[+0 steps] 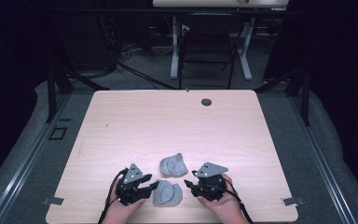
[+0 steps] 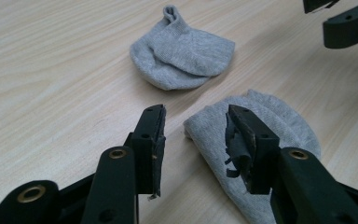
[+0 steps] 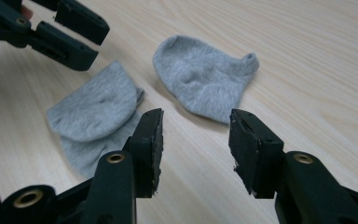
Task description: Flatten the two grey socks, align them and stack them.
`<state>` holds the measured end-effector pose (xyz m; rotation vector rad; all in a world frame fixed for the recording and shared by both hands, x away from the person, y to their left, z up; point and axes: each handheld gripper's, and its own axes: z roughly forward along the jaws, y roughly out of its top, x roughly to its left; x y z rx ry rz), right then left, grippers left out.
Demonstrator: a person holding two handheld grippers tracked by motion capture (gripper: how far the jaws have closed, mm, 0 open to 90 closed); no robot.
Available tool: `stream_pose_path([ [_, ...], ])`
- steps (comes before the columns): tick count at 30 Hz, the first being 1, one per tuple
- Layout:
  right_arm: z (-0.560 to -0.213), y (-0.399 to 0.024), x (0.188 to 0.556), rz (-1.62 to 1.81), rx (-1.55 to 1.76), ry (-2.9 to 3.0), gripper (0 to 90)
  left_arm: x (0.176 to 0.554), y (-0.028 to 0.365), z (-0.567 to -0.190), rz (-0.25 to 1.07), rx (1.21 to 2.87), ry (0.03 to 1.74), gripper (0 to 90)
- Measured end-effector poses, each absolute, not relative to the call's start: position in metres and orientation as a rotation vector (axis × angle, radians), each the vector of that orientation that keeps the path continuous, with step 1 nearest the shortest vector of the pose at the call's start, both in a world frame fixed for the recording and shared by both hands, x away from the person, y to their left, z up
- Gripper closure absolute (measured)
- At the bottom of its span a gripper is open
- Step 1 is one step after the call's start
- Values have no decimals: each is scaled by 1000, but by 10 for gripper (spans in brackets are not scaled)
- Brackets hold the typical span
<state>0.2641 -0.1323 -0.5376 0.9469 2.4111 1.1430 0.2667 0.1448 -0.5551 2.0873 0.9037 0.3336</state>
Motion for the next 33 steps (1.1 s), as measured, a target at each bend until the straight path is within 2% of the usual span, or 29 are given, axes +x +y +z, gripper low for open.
stream_pose_path([
  [11,-547,-146,254,1178,925,2418,547,260,135,-554,310,2102,846,515],
  [20,-554,-140,254,1172,912,2429,564,256,128,-556,298,2142,819,572],
  [29,-556,-129,254,1187,912,2454,751,255,120,-559,266,2134,810,603],
  [33,-559,-123,256,1172,899,2480,804,253,113,-561,254,2148,791,606],
])
